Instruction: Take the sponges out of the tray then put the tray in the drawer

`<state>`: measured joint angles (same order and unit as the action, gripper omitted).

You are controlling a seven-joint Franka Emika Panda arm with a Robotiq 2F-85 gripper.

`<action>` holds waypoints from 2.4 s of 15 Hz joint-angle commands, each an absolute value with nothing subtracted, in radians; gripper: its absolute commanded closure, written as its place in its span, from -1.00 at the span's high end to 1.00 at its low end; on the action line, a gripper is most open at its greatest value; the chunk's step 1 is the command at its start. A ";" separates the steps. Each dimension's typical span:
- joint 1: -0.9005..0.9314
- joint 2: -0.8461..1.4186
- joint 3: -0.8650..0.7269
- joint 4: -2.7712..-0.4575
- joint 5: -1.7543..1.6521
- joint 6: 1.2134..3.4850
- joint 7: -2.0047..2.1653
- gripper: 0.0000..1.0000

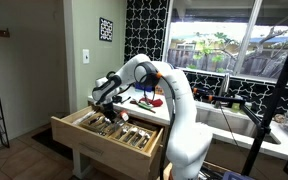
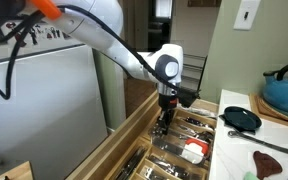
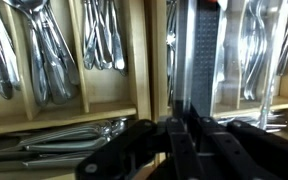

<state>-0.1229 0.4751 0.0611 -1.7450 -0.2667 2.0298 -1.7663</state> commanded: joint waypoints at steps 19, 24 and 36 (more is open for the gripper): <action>-0.152 0.396 0.021 -1.986 -0.208 2.252 -1.884 -0.97; -0.154 0.399 0.020 -1.997 -0.174 2.285 -1.877 -0.97; -0.158 0.420 0.020 -2.023 -0.160 2.360 -1.888 -0.97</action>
